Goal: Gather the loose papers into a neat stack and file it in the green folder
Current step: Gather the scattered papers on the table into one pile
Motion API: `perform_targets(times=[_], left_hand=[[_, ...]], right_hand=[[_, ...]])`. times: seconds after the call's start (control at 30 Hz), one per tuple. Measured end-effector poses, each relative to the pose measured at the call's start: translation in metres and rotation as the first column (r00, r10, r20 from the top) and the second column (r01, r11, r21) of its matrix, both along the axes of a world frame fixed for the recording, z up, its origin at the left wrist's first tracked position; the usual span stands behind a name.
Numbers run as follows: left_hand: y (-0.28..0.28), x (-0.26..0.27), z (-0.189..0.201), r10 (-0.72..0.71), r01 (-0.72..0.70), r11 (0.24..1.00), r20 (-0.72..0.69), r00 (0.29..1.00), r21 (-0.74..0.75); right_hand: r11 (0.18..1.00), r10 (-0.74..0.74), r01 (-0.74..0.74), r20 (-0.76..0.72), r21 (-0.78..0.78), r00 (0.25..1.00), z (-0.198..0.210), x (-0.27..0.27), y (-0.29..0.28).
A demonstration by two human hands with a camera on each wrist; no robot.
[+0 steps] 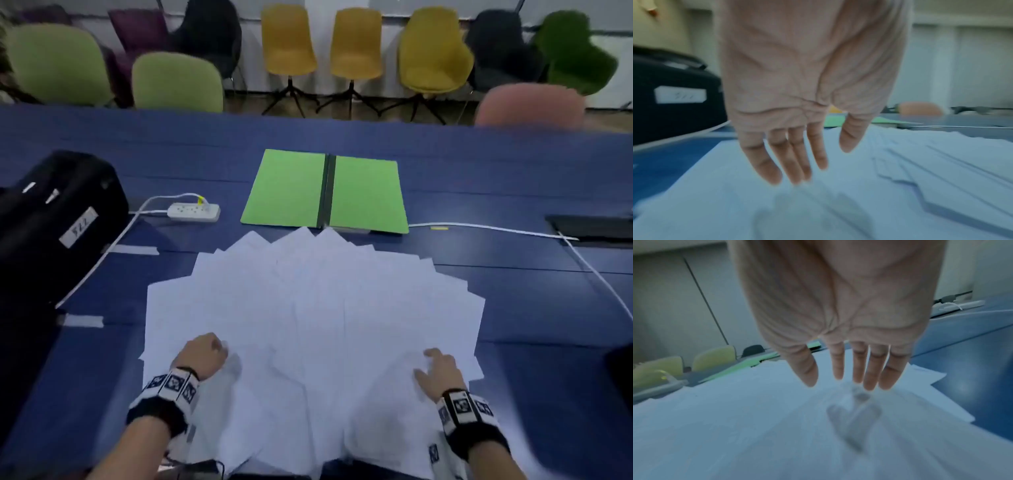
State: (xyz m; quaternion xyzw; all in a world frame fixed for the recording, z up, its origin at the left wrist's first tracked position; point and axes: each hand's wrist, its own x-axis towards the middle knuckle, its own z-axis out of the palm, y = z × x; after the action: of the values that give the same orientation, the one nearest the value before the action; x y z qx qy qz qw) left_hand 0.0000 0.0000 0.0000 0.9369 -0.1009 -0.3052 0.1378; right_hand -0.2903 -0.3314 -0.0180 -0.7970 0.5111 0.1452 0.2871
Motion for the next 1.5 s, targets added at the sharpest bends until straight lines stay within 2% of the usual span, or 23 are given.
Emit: perform_targets(times=[0.03,0.1,0.13,0.2,0.27,0.37,0.47,0.5,0.6,0.77,0.87,0.93,1.07,1.2,1.33,1.43,1.5], left_hand=[[-0.001,0.004,-0.004,0.114,-0.113,0.992,0.015,0.993,-0.047],[-0.004,0.001,-0.007,0.346,-0.346,0.926,-0.030,0.938,-0.151],[-0.009,0.000,-0.007,0.405,-0.410,0.893,-0.065,0.912,-0.185],[-0.018,-0.013,-0.012,0.423,-0.455,0.855,-0.174,0.889,-0.248],[-0.029,-0.024,-0.017,0.410,-0.462,0.830,-0.220,0.885,-0.312],[-0.041,-0.034,-0.022,0.474,-0.529,0.750,-0.236,0.848,-0.397],[-0.043,-0.033,-0.019,0.593,-0.630,0.638,-0.239,0.769,-0.443],[-0.042,-0.031,-0.020,0.600,-0.642,0.634,-0.249,0.760,-0.432],[-0.042,-0.026,-0.018,0.572,-0.632,0.694,-0.268,0.775,-0.346],[-0.032,-0.016,-0.032,0.415,-0.491,0.810,-0.277,0.867,-0.321],[-0.020,-0.012,-0.034,0.353,-0.426,0.833,-0.253,0.901,-0.354],[-0.013,-0.006,-0.037,0.348,-0.410,0.845,-0.229,0.909,-0.344],[-0.016,0.001,-0.032,0.305,-0.366,0.866,-0.220,0.927,-0.342],[-0.041,-0.007,-0.030,0.162,-0.242,0.900,-0.239,0.957,-0.361],[-0.051,-0.018,-0.037,0.057,-0.145,0.936,-0.267,0.962,-0.322],[-0.042,-0.015,-0.037,0.089,-0.155,0.937,-0.216,0.972,-0.312],[-0.027,-0.005,-0.037,0.216,-0.239,0.930,-0.111,0.970,-0.281]], right_hand=[[0.998,-0.055,0.055,0.008,-0.012,0.998,-0.001,0.006,-0.001],[0.990,-0.140,0.140,0.036,0.012,0.989,0.000,0.011,0.002],[0.986,-0.168,0.166,0.063,0.031,0.984,0.001,0.014,0.003],[0.982,-0.186,0.182,0.074,0.058,0.980,-0.005,0.013,0.012],[0.981,-0.193,0.189,0.093,0.047,0.977,-0.008,0.015,0.019],[0.945,-0.315,0.316,0.027,-0.080,0.949,-0.005,0.016,0.020],[0.893,-0.441,0.439,-0.009,-0.098,0.897,-0.008,0.009,0.017],[0.892,-0.446,0.442,-0.023,-0.095,0.895,-0.013,0.007,0.014],[0.899,-0.438,0.438,-0.025,-0.009,0.899,-0.013,0.008,0.013],[0.898,-0.439,0.425,0.171,0.113,0.882,-0.009,0.009,0.013],[0.912,-0.411,0.397,0.267,0.106,0.872,-0.003,0.008,0.012],[0.898,-0.433,0.435,0.312,0.070,0.845,0.002,0.008,0.012],[0.882,-0.466,0.467,0.280,0.066,0.839,0.003,0.014,0.012],[0.918,-0.394,0.372,0.231,0.134,0.890,0.002,0.027,0.023],[0.897,-0.428,0.394,0.174,0.198,0.887,0.001,0.035,0.022],[0.880,-0.451,0.404,0.171,0.252,0.876,0.003,0.036,0.014],[0.873,-0.464,0.416,0.168,0.255,0.870,0.006,0.036,0.014]])
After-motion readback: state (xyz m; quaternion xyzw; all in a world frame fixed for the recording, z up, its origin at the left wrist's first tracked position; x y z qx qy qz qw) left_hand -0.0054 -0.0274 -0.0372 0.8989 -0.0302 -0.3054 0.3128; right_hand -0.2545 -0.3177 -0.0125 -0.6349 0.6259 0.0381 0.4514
